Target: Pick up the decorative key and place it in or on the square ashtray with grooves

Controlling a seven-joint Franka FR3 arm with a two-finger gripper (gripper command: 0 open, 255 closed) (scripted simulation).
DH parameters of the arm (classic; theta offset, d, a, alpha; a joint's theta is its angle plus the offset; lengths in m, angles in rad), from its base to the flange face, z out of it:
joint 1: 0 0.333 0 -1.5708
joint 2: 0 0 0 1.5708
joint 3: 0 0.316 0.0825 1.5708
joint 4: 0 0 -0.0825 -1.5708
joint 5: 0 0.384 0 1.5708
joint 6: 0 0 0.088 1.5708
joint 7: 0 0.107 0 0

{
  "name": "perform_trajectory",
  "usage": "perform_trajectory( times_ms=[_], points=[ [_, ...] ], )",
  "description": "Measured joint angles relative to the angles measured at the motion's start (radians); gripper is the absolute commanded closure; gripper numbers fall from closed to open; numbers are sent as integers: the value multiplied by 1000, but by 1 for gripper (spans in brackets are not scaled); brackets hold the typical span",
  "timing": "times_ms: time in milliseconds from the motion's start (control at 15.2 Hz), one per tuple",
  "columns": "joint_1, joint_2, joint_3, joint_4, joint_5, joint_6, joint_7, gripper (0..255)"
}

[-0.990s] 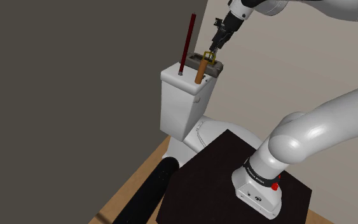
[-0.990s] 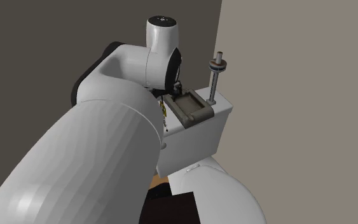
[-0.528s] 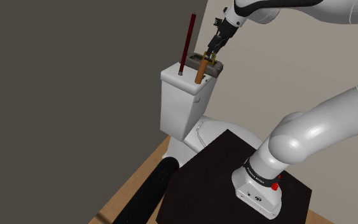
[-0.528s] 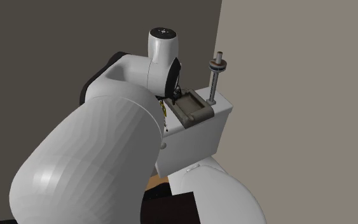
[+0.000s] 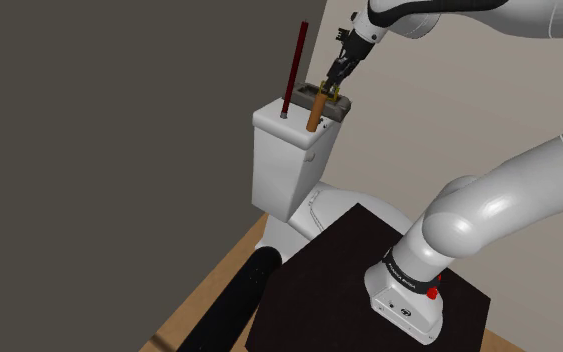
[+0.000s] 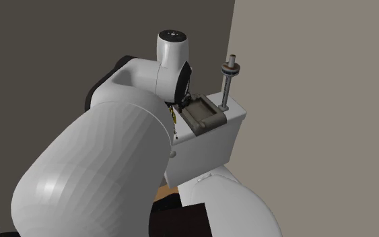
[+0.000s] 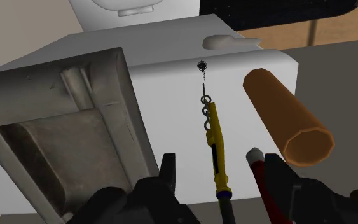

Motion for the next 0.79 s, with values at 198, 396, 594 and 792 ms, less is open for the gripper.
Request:
perform_trajectory(
  times_ms=[198, 396, 594, 792],
  points=[
    [0, 0, 0, 0, 0, 0, 0, 255],
    [0, 0, 0, 0, 0, 0, 0, 255],
    [0, 0, 0, 0, 0, 0, 0, 255],
    [1, -3, 3, 25, -1, -27, 4, 255]
  ],
)
